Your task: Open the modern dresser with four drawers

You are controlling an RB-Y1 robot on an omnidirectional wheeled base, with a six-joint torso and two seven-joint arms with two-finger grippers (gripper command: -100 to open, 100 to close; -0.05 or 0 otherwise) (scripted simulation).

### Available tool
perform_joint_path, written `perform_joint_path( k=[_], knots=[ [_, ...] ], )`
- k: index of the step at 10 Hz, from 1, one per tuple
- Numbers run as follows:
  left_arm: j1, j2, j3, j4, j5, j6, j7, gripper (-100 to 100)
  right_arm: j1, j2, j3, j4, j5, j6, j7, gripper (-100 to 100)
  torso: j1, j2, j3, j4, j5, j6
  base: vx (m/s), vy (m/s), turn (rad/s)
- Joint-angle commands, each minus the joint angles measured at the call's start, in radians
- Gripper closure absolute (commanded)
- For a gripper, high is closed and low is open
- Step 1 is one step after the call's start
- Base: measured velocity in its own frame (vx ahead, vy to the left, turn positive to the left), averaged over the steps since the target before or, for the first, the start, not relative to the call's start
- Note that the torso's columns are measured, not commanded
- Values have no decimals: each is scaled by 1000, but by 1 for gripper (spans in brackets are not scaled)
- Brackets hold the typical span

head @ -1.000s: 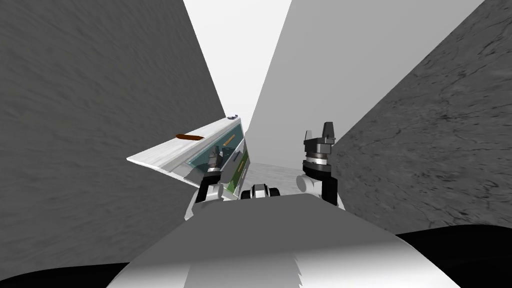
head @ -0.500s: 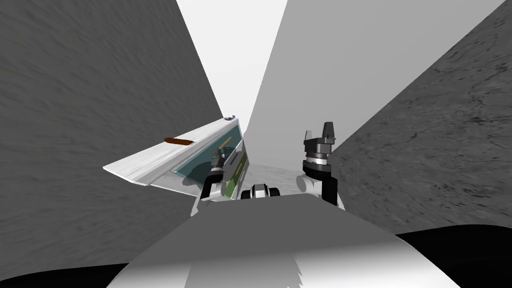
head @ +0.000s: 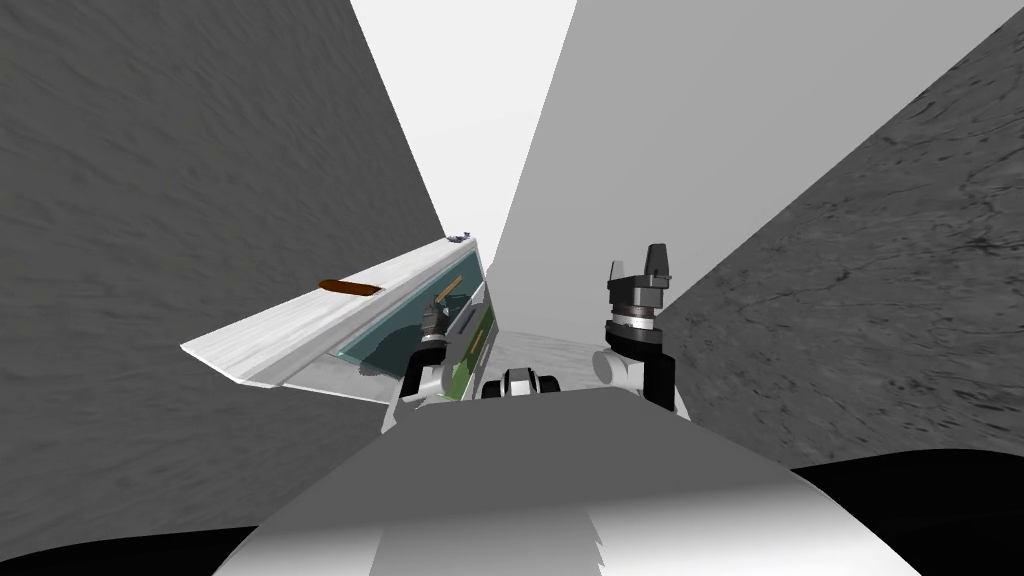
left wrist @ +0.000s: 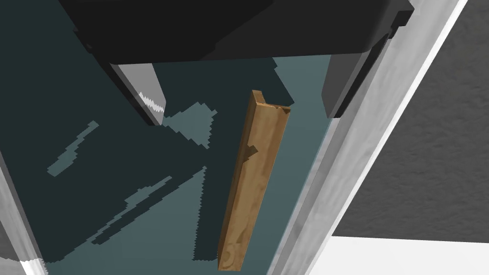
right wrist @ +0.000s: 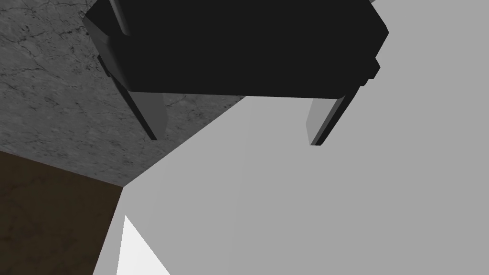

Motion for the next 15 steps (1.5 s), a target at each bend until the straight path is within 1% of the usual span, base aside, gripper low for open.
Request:
perform_joint_path(
  k=[1,2,4,5,6,7,8,11,12,13,15],
  knots=[
    [-3,1,-1,15,0,-13,1,100,0,0,0,0,0,0,0,0,-1,5,3,1,0,1,-37,-8,12],
    [4,-4,-6,-3,-3,-5,-3,100,0,0,0,0,0,0,0,0,1,0,1,-1,1,1,-49,-122,-14],
    [9,-8,-9,-17,-4,5,-5,100,0,0,0,0,0,0,0,0,-7,-2,-1,0,-2,0,-41,-190,2],
    [13,-11,-11,-26,-5,12,-7,100,0,0,0,0,0,0,0,0,-3,-1,0,0,-1,0,-30,-190,-7],
    [11,-9,-10,-20,-5,7,-6,100,0,0,0,0,0,0,0,0,-1,-1,0,0,0,0,-7,-92,4],
    [12,33,-10,-23,-4,10,-6,-100,0,0,0,0,0,0,0,0,6,-1,0,0,1,0,0,-16,0],
    [12,50,-10,-24,-4,11,-5,-100,0,0,0,0,0,0,0,0,9,-1,0,0,3,0,2,12,1],
    [14,107,-8,-31,-2,16,-4,-100,0,0,0,0,0,0,0,0,1,0,0,0,0,0,5,38,1],
    [20,94,-5,-50,3,32,1,-100,0,0,0,0,0,0,0,0,0,0,0,0,0,0,28,105,10],
    [23,110,-3,-57,5,38,3,-100,0,0,0,0,0,0,0,0,3,-1,0,0,1,0,25,147,5],
    [26,67,-1,-66,8,48,6,-100,0,0,0,0,0,0,0,0,3,-1,0,0,1,0,42,154,2]
  ],
)
